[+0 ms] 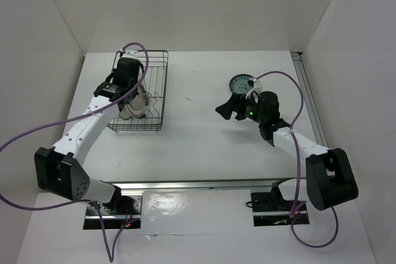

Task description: Load the plates into the dish rack

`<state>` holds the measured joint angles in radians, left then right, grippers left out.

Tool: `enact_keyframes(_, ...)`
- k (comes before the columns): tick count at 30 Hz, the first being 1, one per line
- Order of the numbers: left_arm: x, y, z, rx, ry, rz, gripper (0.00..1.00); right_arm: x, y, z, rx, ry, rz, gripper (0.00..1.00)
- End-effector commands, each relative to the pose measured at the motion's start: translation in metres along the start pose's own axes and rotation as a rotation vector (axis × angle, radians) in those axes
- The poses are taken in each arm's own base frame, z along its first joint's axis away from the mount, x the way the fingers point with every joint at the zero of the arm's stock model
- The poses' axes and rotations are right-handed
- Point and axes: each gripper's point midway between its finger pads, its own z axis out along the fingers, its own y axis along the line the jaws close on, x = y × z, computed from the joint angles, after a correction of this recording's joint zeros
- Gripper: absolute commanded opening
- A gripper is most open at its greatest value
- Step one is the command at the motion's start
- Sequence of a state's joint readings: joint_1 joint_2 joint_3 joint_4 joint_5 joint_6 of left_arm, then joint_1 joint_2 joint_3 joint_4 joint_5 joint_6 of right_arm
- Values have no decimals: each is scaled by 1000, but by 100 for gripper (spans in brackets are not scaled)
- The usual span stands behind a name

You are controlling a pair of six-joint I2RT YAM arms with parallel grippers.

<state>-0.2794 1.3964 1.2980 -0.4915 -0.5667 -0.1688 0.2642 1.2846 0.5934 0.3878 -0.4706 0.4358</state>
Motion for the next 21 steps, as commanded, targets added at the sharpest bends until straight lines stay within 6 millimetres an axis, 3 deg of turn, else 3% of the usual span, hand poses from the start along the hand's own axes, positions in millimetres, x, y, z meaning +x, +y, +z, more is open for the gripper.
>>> enact_keyframes(1,-1,-4,3,-26,-10,-13,0,-13,10,-3,-32,-33,-41,100)
enact_keyframes(3,5,-5,11,-53,11,-7,0,-13,10,-3,-32,-33,-41,100)
enact_keyframes(10,4,-12,10,-26,4,-16,0,-15,11,-3,-35,-40,-45,100)
enact_keyframes(21,-9,3,3,-67,-42,-39,0,-10,7,0,-28,-25,-37,100)
